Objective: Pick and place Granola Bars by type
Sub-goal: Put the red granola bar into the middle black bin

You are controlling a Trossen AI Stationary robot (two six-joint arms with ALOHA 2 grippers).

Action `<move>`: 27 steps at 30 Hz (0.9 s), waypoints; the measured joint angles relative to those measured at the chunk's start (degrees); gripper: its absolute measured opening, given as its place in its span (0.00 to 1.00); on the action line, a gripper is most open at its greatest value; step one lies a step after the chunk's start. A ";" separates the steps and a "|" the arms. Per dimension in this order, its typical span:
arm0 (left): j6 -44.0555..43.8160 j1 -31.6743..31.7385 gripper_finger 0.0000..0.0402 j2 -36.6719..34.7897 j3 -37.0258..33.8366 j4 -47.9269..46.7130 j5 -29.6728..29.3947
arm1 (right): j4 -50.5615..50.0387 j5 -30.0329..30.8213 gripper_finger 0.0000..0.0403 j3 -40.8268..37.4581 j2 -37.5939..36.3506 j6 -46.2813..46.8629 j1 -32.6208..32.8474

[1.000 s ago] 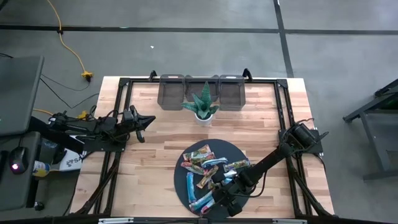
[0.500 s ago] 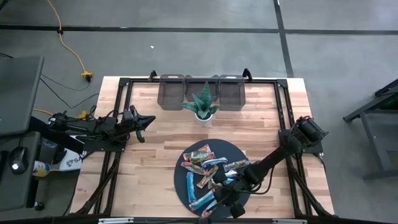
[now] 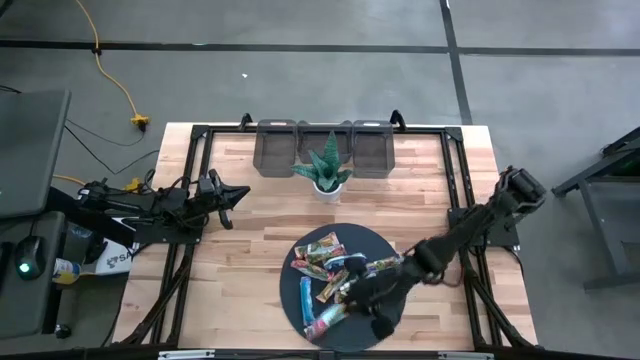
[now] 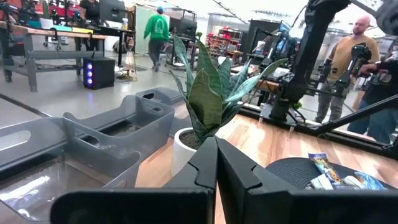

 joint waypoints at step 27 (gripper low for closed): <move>0.01 0.00 0.00 -0.02 0.00 0.00 0.16 | 20.14 1.07 0.08 1.62 -9.37 -3.51 -37.46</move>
